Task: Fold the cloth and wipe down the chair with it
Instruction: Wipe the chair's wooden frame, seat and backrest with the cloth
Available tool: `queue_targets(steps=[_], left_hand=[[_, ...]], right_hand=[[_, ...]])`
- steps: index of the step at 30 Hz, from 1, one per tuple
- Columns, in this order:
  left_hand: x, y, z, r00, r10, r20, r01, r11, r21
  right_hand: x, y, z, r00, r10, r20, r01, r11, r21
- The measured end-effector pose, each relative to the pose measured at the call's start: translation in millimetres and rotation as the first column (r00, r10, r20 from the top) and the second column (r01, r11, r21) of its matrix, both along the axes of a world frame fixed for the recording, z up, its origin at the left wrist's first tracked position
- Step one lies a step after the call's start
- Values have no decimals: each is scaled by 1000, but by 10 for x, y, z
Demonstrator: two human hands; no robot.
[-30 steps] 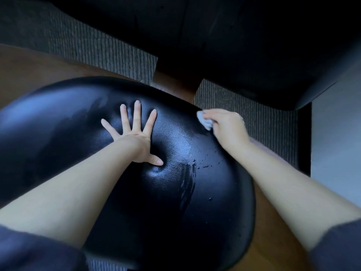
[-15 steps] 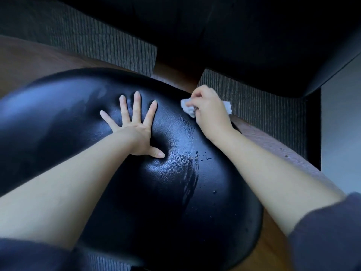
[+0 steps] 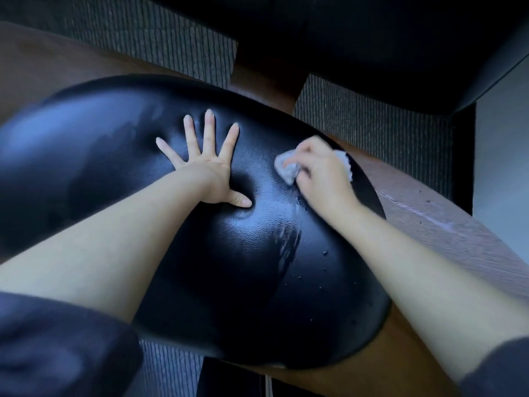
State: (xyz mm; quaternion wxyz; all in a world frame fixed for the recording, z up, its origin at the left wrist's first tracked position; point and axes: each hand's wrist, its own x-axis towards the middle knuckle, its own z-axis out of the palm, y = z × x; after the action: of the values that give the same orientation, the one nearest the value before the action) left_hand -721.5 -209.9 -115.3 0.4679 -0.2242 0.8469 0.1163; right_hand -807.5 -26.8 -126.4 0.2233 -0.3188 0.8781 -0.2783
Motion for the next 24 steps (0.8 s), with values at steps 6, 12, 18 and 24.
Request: queue_targets(steps=[6,12,18,24], left_hand=[[163,-22,28,981,-1,-193,3,1000,14],[627,55,65,913,-98,-395,96,995,-24],[1247,258,216,892,-162,-423,168,986,-22],[1688,173,278,874,-233,-427,224,972,-72]], right_hand=[[160,139,111,982,191,-1,-191,982,17],[766,132,118,991,104,85,-96,991,-96],[686,159,183,997,-35,70,27,994,108],[1706,351,568,964,168,208,-164,986,-38]])
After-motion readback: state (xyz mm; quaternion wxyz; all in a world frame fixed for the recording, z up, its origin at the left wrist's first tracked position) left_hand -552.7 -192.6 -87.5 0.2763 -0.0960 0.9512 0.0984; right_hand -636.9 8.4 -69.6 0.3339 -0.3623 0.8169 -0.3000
